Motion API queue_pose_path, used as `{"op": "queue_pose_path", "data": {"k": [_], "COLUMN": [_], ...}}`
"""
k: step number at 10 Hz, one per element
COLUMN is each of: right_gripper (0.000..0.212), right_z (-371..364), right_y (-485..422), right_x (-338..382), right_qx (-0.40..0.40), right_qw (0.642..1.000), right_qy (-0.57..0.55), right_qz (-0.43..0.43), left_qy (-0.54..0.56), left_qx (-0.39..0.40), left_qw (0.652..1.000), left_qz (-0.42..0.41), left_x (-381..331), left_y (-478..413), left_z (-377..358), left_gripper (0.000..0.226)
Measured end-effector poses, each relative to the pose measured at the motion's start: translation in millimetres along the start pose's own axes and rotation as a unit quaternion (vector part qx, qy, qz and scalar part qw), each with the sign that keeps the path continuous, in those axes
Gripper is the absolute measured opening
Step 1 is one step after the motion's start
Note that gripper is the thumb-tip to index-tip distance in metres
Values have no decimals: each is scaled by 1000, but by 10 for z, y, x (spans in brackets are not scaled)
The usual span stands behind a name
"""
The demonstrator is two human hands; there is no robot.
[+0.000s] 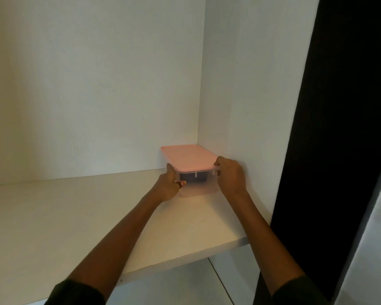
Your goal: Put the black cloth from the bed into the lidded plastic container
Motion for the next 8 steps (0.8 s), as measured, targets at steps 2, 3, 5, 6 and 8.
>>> {"op": "queue_pose_path", "data": {"k": [2, 3, 5, 6, 8], "right_gripper": [25, 24, 57, 60, 61], "right_z": [-47, 15, -55, -96, -114], "right_y": [7, 40, 96, 142, 141], "right_x": [34, 142, 563, 821, 1172], "right_qx": [18, 2, 1, -17, -46], "right_qw": [996, 982, 989, 987, 987], "right_qy": [82, 187, 123, 84, 63], "right_qz": [3, 11, 81, 138, 141], "left_qy": [-15, -66, -133, -180, -263], "left_qx": [-1, 7, -66, -123, -253], "left_qw": [1000, 998, 989, 976, 930], "left_qz": [-4, 22, 15, -15, -43], "left_x": [83, 194, 157, 125, -8], "left_y": [40, 120, 266, 395, 555], "left_z": [-31, -5, 292, 461, 1013], "left_gripper": [74, 73, 80, 76, 71]}}
Point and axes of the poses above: each hand's wrist, its own y-axis away from the middle knuckle, its own z-axis out of the back of the hand, x = y × z, the point moved 7 cm from there along -y, towards the middle knuckle, and after that the axes turned 6 degrees about -x, right-handed, at the moved point
